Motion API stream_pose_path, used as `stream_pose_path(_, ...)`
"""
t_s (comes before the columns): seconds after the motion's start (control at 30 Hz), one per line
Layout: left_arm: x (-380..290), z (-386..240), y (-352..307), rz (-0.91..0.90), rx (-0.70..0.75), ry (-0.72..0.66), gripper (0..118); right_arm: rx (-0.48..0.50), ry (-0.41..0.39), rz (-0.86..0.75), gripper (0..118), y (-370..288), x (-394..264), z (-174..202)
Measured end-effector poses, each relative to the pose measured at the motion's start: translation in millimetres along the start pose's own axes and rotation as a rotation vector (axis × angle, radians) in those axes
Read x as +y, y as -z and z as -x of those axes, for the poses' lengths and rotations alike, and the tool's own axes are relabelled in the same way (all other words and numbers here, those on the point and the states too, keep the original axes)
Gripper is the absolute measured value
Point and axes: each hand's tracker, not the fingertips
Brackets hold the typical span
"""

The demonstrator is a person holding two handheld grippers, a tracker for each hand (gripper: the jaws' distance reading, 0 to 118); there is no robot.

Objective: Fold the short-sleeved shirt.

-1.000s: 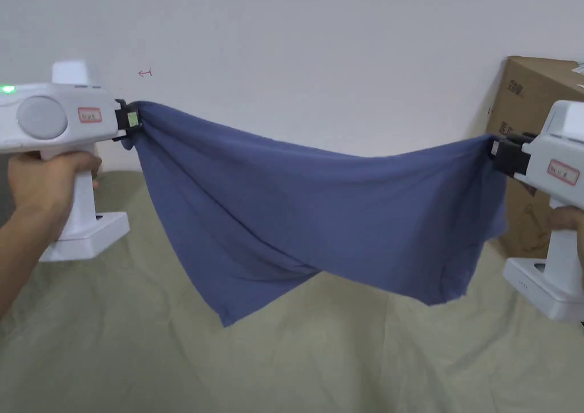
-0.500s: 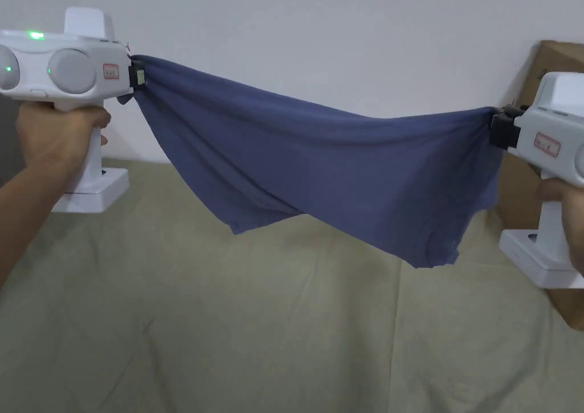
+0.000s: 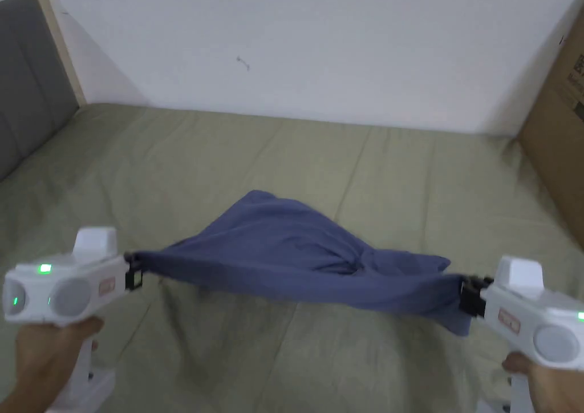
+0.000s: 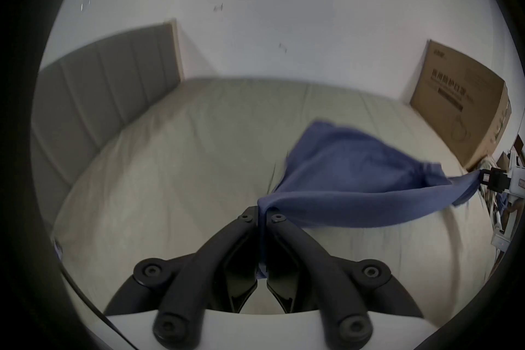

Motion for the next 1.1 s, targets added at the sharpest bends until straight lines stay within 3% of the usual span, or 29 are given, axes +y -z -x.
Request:
stream_pose_path(0.3, -134, 36, -73, 0.11, -0.029, -0.076, 2, 0.017, 0.205, 0.086, 5, -83, -126, -17)
stream_pose_path(0.73, -245, 53, -163, 0.195, 0.005, -0.062, 2, -0.034, 0.192, 0.237, 5, -188, -240, 4)
stream_pose_path(1.03, -256, 41, -153, 0.236, 0.063, -0.074, 2, -0.106, 0.195, 0.277, 5, -175, -263, 17)
stream_pose_path(1.1, -253, 39, -158, 0.235, 0.063, -0.101, 18, -0.107, 0.211, 0.279, 8, -180, -256, 19)
